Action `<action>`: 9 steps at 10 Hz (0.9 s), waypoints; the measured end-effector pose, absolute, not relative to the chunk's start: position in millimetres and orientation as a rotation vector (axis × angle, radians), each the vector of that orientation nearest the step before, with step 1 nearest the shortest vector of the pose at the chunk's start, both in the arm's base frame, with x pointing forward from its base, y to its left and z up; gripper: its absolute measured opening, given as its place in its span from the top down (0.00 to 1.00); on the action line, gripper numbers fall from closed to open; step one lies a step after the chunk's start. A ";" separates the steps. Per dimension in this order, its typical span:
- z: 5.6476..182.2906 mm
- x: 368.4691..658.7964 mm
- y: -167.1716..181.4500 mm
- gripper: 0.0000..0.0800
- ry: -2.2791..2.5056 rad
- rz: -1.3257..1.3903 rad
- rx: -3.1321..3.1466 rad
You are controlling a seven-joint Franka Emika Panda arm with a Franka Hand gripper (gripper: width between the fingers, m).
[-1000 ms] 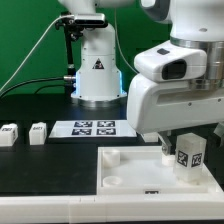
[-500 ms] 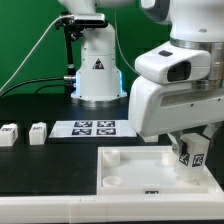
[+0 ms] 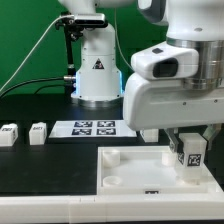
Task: Assemble one leg
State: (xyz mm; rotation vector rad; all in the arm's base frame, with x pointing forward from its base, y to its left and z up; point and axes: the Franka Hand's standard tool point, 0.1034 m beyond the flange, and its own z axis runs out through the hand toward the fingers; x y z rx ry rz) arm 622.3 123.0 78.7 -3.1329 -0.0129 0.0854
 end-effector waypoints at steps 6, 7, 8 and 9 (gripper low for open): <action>71.0 624.9 121.3 0.63 1.139 0.048 -2.858; 69.3 625.1 123.8 0.63 1.315 0.043 -2.768; 69.1 624.7 126.8 0.63 1.507 0.057 -2.661; 69.9 625.0 127.3 0.63 1.652 0.074 -2.568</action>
Offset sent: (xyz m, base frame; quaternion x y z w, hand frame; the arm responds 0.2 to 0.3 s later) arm -0.0042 -0.0095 -0.0101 0.0386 0.0094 0.3418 0.9389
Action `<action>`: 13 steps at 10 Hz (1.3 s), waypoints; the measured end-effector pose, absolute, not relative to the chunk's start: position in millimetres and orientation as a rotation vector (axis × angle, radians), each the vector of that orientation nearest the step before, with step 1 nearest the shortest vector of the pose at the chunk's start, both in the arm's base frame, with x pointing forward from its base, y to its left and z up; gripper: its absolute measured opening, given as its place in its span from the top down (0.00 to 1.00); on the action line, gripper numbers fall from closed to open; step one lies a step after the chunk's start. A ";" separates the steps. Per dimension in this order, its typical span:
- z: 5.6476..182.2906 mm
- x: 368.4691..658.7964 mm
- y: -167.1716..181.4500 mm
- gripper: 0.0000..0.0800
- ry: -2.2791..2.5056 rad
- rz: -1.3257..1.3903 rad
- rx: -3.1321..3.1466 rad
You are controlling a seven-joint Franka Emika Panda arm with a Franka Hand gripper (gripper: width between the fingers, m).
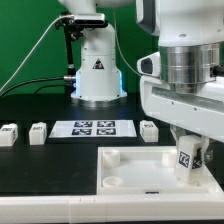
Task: Assemble one leg
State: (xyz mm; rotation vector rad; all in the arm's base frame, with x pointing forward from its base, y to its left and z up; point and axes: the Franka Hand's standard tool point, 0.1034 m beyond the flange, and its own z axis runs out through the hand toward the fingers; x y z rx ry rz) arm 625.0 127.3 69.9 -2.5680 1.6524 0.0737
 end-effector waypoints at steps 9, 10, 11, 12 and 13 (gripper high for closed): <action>69.8 626.3 122.3 0.19 0.659 0.033 -2.972; 70.0 627.1 119.6 0.19 0.435 0.018 -3.018; 70.0 627.8 116.2 0.19 0.200 0.004 -3.047; 71.1 628.5 115.1 0.19 0.001 -0.008 -3.069; 75.3 629.9 116.6 0.19 -0.200 -0.026 -3.081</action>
Offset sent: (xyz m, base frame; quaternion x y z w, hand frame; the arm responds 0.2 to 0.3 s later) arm 0.0000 0.0000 0.0000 0.0000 0.0000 -0.0899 0.9960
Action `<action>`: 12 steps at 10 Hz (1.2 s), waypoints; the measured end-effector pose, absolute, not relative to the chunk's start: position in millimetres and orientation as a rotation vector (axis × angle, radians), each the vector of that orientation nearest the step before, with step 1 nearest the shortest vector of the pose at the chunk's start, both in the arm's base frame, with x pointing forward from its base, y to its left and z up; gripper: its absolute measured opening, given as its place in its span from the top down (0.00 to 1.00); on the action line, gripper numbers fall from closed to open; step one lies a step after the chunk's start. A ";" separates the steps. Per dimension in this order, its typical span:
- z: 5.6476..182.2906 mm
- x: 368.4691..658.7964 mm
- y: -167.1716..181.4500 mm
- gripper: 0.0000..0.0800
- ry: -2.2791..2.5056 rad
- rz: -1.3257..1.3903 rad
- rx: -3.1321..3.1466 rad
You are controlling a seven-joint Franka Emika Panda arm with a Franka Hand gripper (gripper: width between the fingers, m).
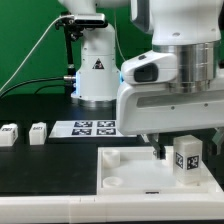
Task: Assemble one leg
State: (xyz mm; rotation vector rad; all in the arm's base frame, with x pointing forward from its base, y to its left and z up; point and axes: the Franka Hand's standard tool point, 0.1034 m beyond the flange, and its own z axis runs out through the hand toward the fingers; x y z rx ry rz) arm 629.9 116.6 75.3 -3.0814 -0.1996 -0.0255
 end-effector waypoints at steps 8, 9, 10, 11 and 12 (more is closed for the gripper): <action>75.6 629.8 117.0 0.64 -0.237 -0.029 -3.088; 75.6 629.8 117.0 0.64 -0.202 -0.028 -3.091; 75.5 629.8 116.9 0.64 -0.120 -0.026 -3.094; 75.4 629.9 116.7 0.64 0.043 -0.026 -3.094; 74.8 628.8 115.9 0.64 0.369 -0.034 -3.067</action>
Offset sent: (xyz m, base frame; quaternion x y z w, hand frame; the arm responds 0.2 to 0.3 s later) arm 0.0000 0.0000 0.0000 0.0000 0.0000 0.0000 1.0000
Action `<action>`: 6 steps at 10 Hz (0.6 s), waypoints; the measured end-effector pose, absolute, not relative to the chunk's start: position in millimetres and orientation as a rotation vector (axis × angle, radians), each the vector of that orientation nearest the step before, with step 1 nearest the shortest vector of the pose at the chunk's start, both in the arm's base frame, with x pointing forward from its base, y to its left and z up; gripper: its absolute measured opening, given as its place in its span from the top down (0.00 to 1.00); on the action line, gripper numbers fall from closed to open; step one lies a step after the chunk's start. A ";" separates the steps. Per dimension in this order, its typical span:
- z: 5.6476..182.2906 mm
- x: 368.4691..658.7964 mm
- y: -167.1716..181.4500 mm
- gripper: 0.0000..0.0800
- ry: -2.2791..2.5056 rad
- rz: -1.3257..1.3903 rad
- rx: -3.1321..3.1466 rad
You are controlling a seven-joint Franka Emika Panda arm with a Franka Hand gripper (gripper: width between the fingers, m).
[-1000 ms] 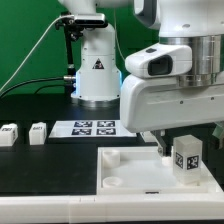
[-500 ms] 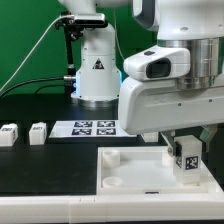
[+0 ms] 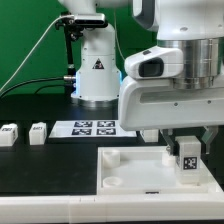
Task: Assemble one leg
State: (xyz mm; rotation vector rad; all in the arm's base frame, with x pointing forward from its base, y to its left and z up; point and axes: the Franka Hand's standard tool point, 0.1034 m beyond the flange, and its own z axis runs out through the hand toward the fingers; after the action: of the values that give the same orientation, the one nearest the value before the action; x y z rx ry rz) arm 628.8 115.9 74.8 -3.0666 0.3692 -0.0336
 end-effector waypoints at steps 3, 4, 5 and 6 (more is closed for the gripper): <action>75.1 628.9 114.6 0.64 0.931 -0.017 -2.941; 75.0 628.9 114.4 0.64 1.043 -0.012 -2.902; 74.4 628.9 113.5 0.64 1.255 0.000 -2.810; 73.9 629.1 112.7 0.64 1.475 0.016 -2.693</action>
Offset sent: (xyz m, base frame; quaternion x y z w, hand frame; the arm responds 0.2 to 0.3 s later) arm 0.0030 -0.0031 0.0043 0.0019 0.0029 0.2396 0.9709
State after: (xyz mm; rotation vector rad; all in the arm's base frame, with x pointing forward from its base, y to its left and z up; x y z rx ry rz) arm 629.1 112.7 73.9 -2.6926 1.4753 0.0155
